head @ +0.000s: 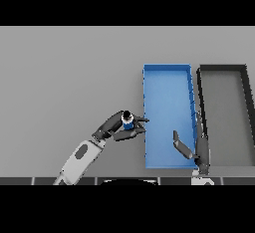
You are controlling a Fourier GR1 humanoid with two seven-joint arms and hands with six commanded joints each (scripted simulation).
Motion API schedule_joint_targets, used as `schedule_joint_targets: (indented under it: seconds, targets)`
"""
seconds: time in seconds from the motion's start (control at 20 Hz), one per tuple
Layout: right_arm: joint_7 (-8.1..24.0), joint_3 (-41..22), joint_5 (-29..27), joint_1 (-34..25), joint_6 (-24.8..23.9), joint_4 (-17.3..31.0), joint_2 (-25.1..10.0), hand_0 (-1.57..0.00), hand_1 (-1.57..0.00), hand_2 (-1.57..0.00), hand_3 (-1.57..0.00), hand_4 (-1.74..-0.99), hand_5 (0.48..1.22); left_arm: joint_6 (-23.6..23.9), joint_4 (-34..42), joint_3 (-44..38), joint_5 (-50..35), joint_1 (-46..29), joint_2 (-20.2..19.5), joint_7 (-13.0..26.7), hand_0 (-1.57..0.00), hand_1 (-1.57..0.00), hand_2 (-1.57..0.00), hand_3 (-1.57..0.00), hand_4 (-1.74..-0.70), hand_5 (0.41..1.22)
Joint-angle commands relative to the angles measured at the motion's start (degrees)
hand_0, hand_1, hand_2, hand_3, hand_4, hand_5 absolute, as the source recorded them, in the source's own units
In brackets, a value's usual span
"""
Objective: Pick up the blue pipe and place it into the blue bin.
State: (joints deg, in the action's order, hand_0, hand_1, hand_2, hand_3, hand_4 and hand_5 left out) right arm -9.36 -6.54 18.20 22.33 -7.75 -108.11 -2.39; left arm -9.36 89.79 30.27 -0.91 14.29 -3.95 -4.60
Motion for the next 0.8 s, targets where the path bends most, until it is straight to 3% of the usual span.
schedule_joint_targets:
  seconds: [0.0, 0.1, 0.15, 0.25, 0.35, 0.5, 0.75]
  targets:
    - [0.0, -1.3, 2.5, 4.3, -2.8, -2.9, 2.3, 0.00, 0.00, 0.00, 0.00, -1.188, 0.643, -0.1, -0.1, 0.0, 0.3, 0.2, 0.3, 0.3, -1.57, -1.57, -1.57, -1.57, -1.47, 1.220]
    - [2.2, -2.8, 6.0, 7.6, -5.5, -5.8, 4.8, 0.00, 0.00, 0.00, 0.00, -1.184, 0.642, -0.3, -1.1, -0.3, 0.7, 0.8, 1.3, 1.3, -1.57, -1.57, -1.57, -1.57, -1.47, 1.220]
    - [1.5, -3.5, 6.5, 8.5, -5.8, -7.4, 5.4, 0.00, 0.00, -0.02, 0.00, -1.187, 0.642, -1.0, -1.2, -0.6, 0.5, 0.7, 1.2, 0.9, -1.57, -1.57, -1.57, -1.57, -1.47, 1.220]
    - [-1.6, -4.2, -1.4, 9.0, -0.7, -10.7, 5.1, 0.00, -0.01, -0.07, 0.00, -1.198, 0.641, -1.8, -1.1, -0.7, 1.1, 0.4, 1.0, 0.3, -1.57, -1.57, -1.57, -1.57, -1.47, 1.221]
    - [5.6, -4.3, -7.0, 8.1, 5.9, -13.0, 2.5, 0.00, -0.03, -0.11, 0.00, -1.209, 0.609, -2.5, -0.9, -0.4, 1.4, 0.3, 1.8, 0.8, -1.57, -1.57, -1.57, -1.57, -1.47, 1.221]
    - [13.1, -4.6, -12.5, 3.6, 13.5, -16.0, -2.0, 0.00, -0.02, -0.12, 0.00, -1.228, 0.588, -2.9, -0.1, -0.9, 1.4, 0.5, 2.4, 1.6, -1.57, -1.57, -1.57, -1.57, -1.47, 1.221]
    - [26.0, -7.3, -14.6, -10.1, 18.3, -19.1, -6.0, 0.00, -0.01, -0.09, 0.00, -1.270, 0.558, -3.3, 0.7, -1.6, 2.5, 0.0, 2.6, 2.6, -1.57, -1.57, -1.57, -1.57, -1.47, 1.221]
